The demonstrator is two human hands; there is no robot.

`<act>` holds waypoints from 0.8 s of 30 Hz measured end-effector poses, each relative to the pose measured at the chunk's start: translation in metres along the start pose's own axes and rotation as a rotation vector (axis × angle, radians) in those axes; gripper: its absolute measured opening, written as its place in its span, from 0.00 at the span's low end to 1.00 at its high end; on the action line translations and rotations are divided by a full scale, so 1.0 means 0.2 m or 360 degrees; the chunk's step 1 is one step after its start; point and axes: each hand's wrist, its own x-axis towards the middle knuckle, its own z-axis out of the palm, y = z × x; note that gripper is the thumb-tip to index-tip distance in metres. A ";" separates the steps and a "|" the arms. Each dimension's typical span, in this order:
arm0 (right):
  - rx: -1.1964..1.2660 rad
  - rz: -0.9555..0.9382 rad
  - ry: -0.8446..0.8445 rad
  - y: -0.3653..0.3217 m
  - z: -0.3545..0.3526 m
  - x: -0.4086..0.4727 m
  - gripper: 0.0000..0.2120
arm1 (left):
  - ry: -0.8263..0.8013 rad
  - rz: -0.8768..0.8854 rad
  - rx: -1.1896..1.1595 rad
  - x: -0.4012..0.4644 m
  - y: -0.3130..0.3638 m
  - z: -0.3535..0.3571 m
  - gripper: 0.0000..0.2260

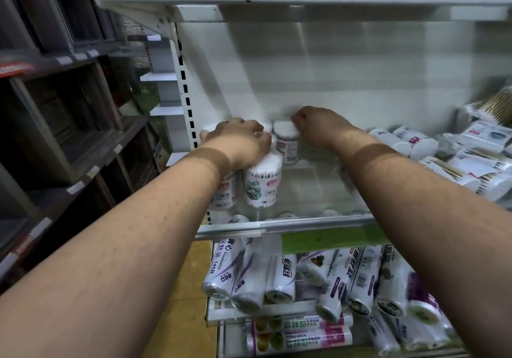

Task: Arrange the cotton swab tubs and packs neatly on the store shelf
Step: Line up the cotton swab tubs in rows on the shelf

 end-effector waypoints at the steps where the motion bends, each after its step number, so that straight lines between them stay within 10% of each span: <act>1: 0.0007 -0.0004 -0.0005 0.00 0.01 -0.01 0.20 | 0.0001 0.0000 -0.0001 0.00 0.00 0.00 0.21; 24: -0.0164 -0.0135 0.0115 -0.04 0.01 -0.10 0.17 | -0.0078 -0.0015 0.0089 -0.01 0.02 -0.02 0.20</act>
